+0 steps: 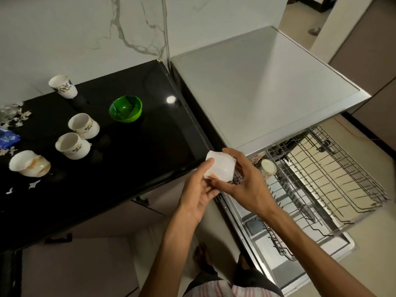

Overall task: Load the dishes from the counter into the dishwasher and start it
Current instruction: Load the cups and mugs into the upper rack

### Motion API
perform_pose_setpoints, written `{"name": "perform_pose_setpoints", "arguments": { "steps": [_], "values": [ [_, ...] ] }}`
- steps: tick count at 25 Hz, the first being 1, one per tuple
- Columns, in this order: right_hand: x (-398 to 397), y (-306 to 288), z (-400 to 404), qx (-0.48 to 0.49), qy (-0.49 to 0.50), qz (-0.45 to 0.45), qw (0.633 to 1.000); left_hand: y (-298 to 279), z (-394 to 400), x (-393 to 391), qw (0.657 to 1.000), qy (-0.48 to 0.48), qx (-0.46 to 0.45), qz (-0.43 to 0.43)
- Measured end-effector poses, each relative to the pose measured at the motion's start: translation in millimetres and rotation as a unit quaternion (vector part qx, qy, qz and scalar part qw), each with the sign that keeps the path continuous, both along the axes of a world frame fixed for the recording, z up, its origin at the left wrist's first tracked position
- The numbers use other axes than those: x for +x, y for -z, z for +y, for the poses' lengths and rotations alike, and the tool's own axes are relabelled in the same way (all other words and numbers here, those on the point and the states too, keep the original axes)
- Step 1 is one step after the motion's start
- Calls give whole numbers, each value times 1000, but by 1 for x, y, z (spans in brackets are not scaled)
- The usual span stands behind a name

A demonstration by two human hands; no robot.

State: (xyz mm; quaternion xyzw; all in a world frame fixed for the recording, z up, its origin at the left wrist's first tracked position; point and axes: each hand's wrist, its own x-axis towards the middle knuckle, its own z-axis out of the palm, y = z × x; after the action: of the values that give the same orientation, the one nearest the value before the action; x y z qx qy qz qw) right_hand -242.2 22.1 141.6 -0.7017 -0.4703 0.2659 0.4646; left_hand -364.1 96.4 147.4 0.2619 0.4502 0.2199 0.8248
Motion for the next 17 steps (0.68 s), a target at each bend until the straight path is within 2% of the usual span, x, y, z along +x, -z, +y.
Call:
{"name": "perform_pose_setpoints", "arguments": {
  "steps": [4,7,10,14,17],
  "values": [
    [18,4,-38,-3,43,11,999,17,-30,26,991,26,-108,-69],
    [34,14,-68,-27,77,8,997,34,-57,47,990,60,-122,-38],
    [59,29,-100,-58,82,0,995,54,-82,69,988,130,-48,64],
    [85,49,-134,-100,78,-32,991,73,-106,96,965,179,74,176],
    [106,71,-147,-138,75,-55,986,82,-123,116,954,205,118,185]
  ]
}}
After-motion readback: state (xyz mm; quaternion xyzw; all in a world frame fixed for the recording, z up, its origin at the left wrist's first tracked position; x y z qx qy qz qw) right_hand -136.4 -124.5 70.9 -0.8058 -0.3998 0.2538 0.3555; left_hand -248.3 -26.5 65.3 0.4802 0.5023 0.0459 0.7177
